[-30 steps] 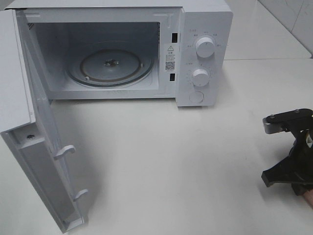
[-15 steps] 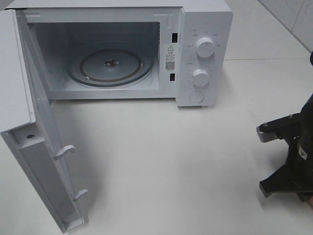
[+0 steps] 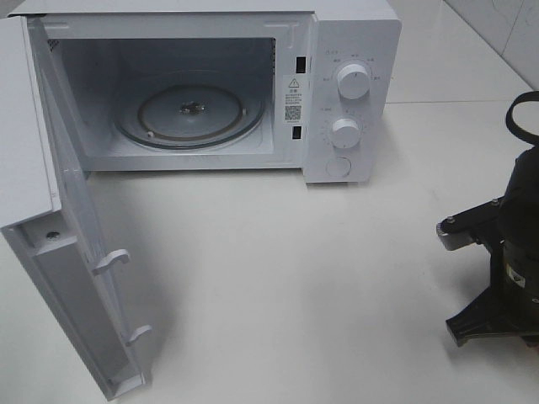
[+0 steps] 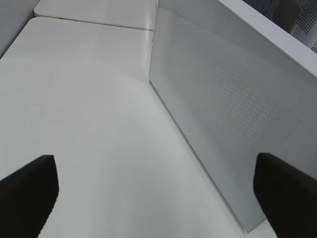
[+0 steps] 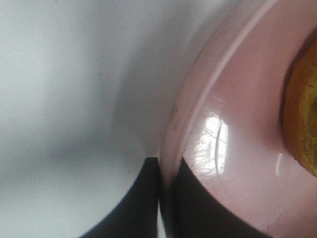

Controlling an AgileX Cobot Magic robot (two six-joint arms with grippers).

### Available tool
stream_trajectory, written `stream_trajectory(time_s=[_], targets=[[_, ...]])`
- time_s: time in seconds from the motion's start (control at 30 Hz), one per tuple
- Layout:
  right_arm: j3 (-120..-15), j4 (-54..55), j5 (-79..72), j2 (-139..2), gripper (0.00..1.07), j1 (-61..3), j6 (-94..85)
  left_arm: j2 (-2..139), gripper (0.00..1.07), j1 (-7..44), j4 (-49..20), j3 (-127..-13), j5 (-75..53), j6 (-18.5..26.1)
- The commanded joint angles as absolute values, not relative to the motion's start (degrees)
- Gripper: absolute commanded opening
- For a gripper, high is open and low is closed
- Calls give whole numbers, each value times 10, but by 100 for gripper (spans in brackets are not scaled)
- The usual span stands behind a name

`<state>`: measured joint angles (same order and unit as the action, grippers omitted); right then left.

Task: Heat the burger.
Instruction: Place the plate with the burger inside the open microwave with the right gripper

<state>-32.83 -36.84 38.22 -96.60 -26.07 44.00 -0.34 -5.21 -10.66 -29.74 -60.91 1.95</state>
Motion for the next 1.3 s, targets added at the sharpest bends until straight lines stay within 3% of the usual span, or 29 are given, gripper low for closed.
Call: stream_trajectory(time_s=[0.03, 0.57, 1.3], targets=[[-328, -399, 417, -960, 0, -262, 455, -4, 100, -53, -109, -296, -608, 20], [-328, -419, 481, -882, 0, -262, 437, -4, 100, -53, -109, -296, -608, 20], [-327, -408, 557, -845, 0, -398, 430, -4, 100, -53, -109, -296, -608, 20]])
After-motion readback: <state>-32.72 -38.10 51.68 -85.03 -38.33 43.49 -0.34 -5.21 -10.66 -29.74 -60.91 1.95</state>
